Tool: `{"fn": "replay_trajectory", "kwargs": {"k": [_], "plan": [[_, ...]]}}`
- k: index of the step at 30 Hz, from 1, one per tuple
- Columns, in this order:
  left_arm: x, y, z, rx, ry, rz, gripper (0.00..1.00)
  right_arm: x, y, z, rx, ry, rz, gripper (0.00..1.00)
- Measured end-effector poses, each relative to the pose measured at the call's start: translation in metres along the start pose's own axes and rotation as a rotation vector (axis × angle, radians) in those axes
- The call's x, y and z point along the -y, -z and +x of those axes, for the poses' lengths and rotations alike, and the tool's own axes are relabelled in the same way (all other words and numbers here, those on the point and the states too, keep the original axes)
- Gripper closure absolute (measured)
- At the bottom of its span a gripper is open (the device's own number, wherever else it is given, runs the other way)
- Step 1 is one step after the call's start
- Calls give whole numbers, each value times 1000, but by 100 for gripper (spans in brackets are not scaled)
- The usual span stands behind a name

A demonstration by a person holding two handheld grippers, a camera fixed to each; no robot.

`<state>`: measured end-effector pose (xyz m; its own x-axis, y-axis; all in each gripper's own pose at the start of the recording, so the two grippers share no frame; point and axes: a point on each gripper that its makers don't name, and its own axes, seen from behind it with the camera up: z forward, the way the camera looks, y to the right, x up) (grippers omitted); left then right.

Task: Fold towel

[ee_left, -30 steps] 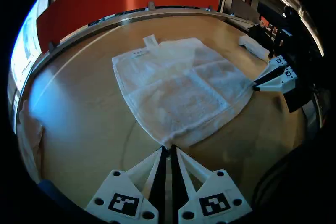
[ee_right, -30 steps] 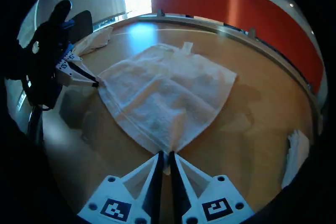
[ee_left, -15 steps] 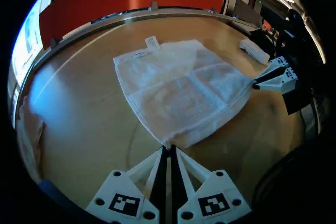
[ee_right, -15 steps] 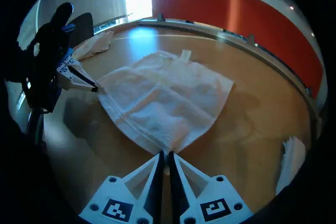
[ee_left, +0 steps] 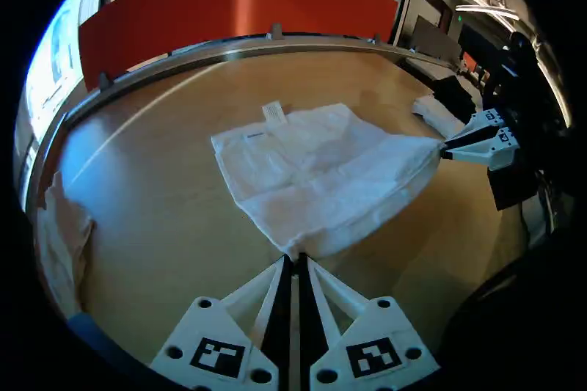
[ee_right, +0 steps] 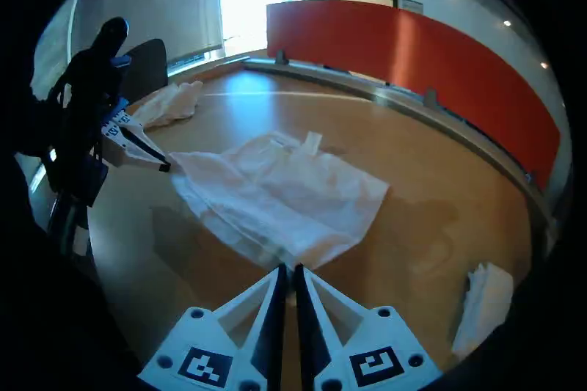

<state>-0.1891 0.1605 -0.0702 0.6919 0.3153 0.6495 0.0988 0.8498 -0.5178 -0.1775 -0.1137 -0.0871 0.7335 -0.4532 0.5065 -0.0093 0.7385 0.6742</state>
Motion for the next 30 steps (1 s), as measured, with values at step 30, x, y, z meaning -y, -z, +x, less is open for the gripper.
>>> {"fn": "replay_trajectory", "kwargs": {"k": [30], "plan": [[-22,73,45,-55,40,-15,94,12,68,51,-59,12,5,92]]}}
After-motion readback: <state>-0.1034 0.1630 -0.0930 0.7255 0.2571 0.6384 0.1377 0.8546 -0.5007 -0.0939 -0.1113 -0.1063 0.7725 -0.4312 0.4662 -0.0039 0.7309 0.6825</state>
